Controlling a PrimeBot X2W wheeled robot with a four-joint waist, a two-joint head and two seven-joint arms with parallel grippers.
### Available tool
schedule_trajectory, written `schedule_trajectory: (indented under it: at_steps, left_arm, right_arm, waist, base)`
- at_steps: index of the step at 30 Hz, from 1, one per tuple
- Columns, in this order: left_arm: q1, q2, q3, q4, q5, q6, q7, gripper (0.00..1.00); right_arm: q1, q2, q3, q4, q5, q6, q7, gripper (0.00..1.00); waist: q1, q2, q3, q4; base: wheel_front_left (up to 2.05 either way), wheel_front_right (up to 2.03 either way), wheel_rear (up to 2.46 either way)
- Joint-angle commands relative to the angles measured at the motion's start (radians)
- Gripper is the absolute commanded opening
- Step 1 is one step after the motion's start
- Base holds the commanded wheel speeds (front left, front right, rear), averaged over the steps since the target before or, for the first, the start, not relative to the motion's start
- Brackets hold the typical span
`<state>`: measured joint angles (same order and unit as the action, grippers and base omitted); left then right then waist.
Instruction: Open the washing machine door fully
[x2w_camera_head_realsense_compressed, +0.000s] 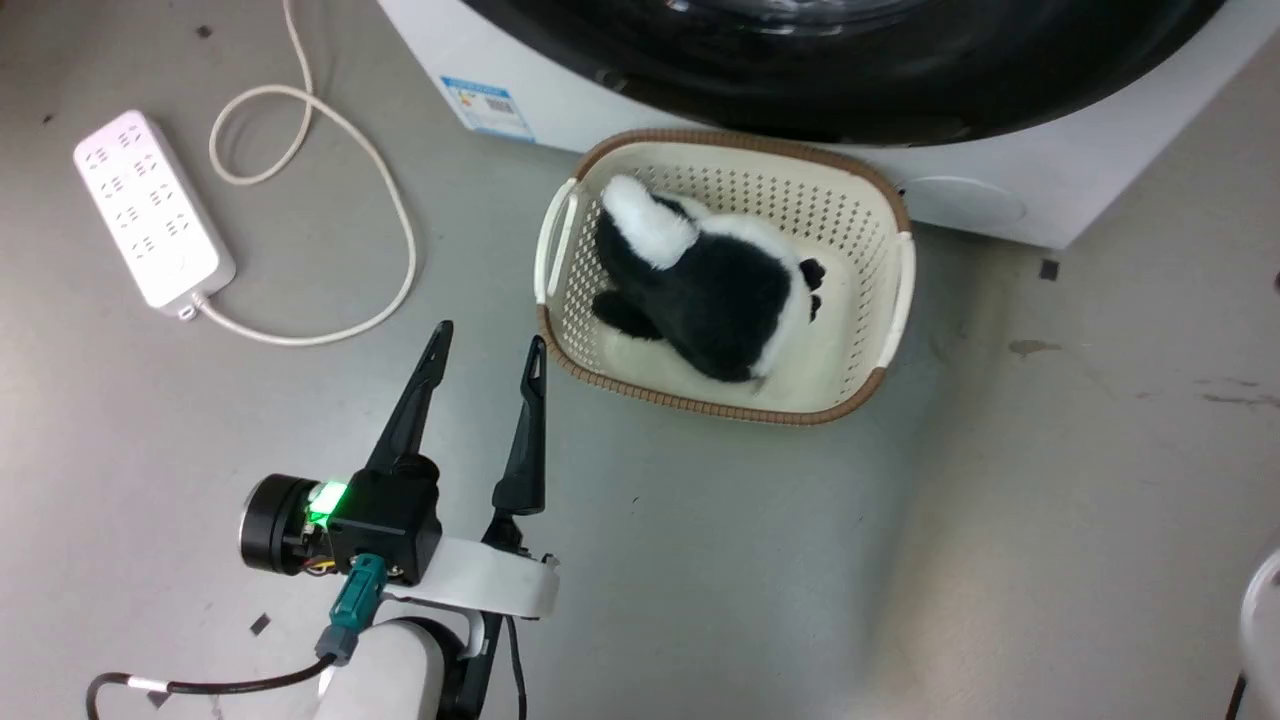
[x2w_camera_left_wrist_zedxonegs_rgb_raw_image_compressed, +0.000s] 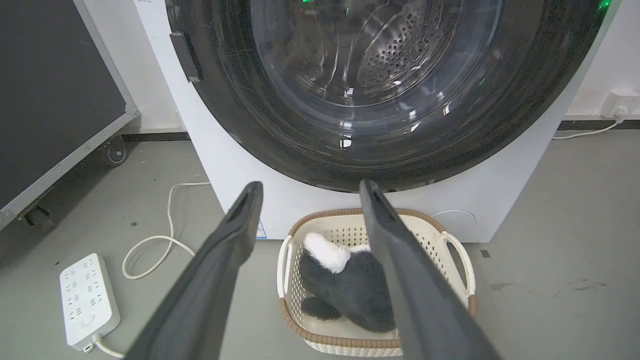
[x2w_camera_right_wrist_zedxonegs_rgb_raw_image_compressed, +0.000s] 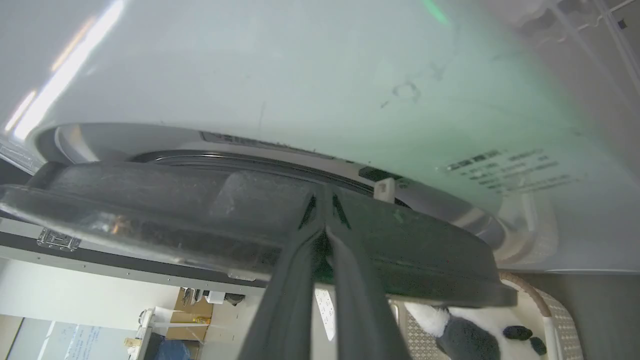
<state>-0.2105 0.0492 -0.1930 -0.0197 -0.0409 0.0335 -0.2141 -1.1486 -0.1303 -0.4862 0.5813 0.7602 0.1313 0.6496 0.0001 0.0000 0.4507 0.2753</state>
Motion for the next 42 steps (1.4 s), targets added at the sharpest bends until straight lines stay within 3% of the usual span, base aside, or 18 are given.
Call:
schedule_trajectory:
  at_steps: [1, 12, 19, 26, 34, 42]
  left_arm:
    - [-0.022, 0.001, -0.009, 0.000, -0.008, 0.007, -0.012, 1.00]
    - [-0.045, 0.001, -0.032, 0.010, -0.016, 0.020, -0.035, 1.00]
    - [-0.039, 0.001, -0.032, 0.023, -0.011, 0.019, -0.048, 1.00]
    - [0.001, 0.005, -0.027, 0.039, -0.004, 0.013, -0.048, 1.00]
    - [0.043, 0.009, -0.030, 0.057, -0.001, 0.001, -0.048, 1.00]
    - [0.083, 0.009, -0.036, 0.067, -0.005, -0.008, -0.048, 1.00]
  right_arm:
    - [-0.051, -0.004, -0.024, 0.023, 0.022, 0.000, 0.024, 0.00]
    - [-0.133, 0.008, -0.144, 0.102, 0.016, 0.000, 0.206, 0.00]
    - [-0.038, 0.046, -0.205, 0.055, 0.034, -0.001, 0.322, 0.00]
    - [0.133, 0.078, -0.174, -0.026, 0.053, -0.001, 0.406, 0.00]
    - [0.317, 0.080, 0.041, -0.012, 0.265, -0.001, 0.395, 0.00]
    - [0.474, 0.080, 0.341, -0.057, 0.518, -0.001, 0.328, 0.00]
  waist:
    - [-0.0001, 0.0000, 0.013, 0.011]
    - [-0.0001, 0.0000, 0.024, 0.033]
    - [-0.0001, 0.0000, -0.041, 0.022]
    - [-0.0001, 0.0000, -0.131, -0.002]
    - [-0.0001, 0.0000, -0.206, -0.013]
    - [-0.0001, 0.0000, -0.250, -0.006]
  base:
    - [0.00, 0.00, 0.00]
    - [0.00, 0.00, 0.00]
    - [0.00, 0.00, 0.00]
    - [0.00, 0.00, 0.00]
    - [0.00, 0.00, 0.00]
    - [0.00, 0.00, 0.00]
